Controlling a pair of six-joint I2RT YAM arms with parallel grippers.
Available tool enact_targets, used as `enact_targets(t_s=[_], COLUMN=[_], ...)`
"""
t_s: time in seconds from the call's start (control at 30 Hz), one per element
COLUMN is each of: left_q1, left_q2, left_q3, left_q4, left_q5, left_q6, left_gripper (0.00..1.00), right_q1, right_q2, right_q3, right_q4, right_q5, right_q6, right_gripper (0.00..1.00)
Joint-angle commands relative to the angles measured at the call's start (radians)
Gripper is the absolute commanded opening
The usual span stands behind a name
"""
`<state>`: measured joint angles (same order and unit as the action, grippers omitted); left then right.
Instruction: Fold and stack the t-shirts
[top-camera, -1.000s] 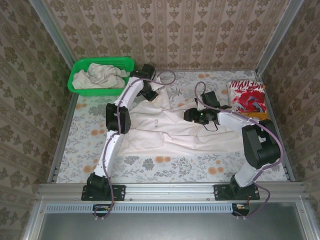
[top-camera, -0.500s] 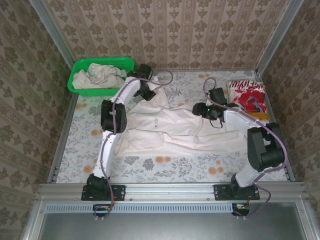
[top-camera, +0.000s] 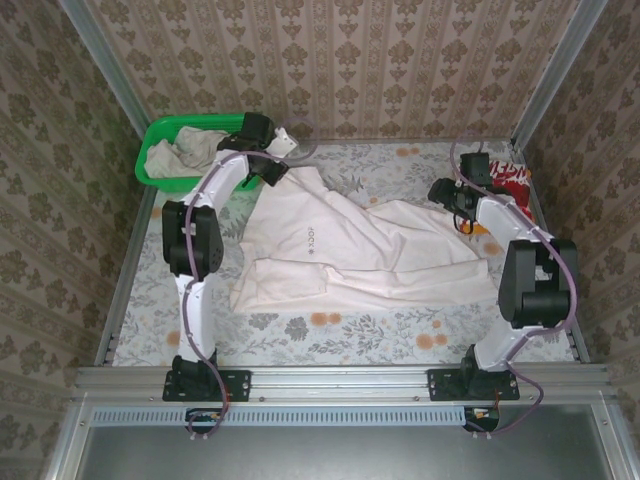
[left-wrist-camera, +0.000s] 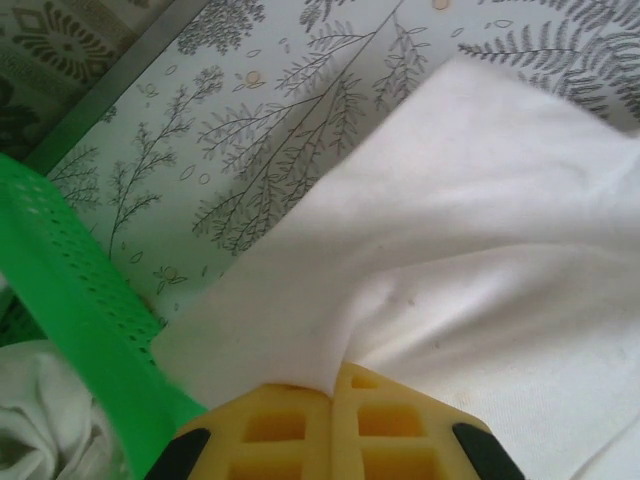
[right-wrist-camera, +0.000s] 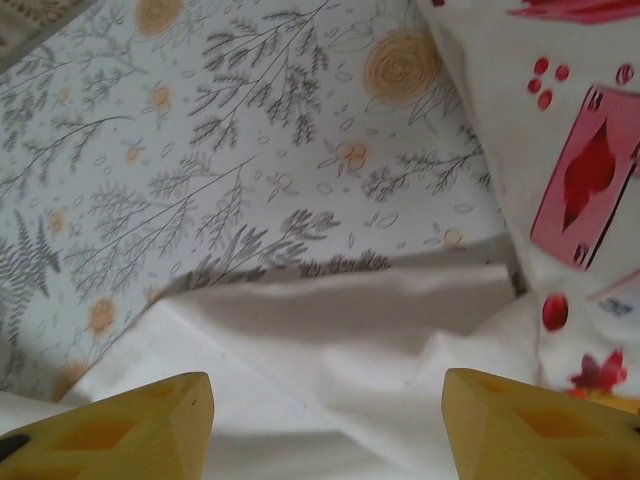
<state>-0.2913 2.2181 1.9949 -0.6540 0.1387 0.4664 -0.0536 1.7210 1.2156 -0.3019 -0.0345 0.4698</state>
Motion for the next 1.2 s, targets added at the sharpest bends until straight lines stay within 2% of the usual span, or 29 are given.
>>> enact_targets(t_s=[0.0, 0.2, 0.5, 0.6, 0.73, 0.77, 0.93, 1.13, 1.17], left_q1=[0.018, 0.029, 0.037, 0.040, 0.044, 0.044, 0.049, 0.059, 0.062], left_q2=[-0.024, -0.041, -0.050, -0.052, -0.054, -0.056, -0.060, -0.086, -0.092], left_q3=[-0.029, -0.051, -0.084, -0.096, -0.105, -0.106, -0.107, -0.131, -0.139], left_q4=[0.030, 0.034, 0.047, 0.053, 0.053, 0.051, 0.052, 0.076, 0.084], left_q5=[0.013, 0.015, 0.025, 0.033, 0.040, 0.043, 0.052, 0.060, 0.064], left_q6=[-0.017, -0.021, -0.031, -0.034, -0.041, -0.043, -0.046, -0.052, -0.055], left_gripper=[0.00, 0.00, 0.00, 0.00, 0.00, 0.00, 0.00, 0.00, 0.00], right_q1=[-0.021, -0.034, -0.045, -0.045, -0.025, -0.018, 0.016, 0.065, 0.076], right_q2=[0.083, 0.189, 0.258, 0.284, 0.272, 0.257, 0.167, 0.049, 0.034], right_q3=[0.079, 0.149, 0.162, 0.182, 0.189, 0.189, 0.157, 0.036, 0.015], right_q4=[-0.093, -0.155, -0.195, -0.195, -0.151, -0.140, -0.085, -0.006, 0.000], right_q5=[0.039, 0.003, 0.032, -0.052, -0.118, -0.115, -0.056, -0.006, 0.001], right_q6=[-0.026, -0.023, -0.025, -0.026, -0.041, -0.054, -0.127, -0.210, -0.222], right_gripper=[0.62, 0.62, 0.62, 0.47, 0.06, 0.00, 0.00, 0.00, 0.03])
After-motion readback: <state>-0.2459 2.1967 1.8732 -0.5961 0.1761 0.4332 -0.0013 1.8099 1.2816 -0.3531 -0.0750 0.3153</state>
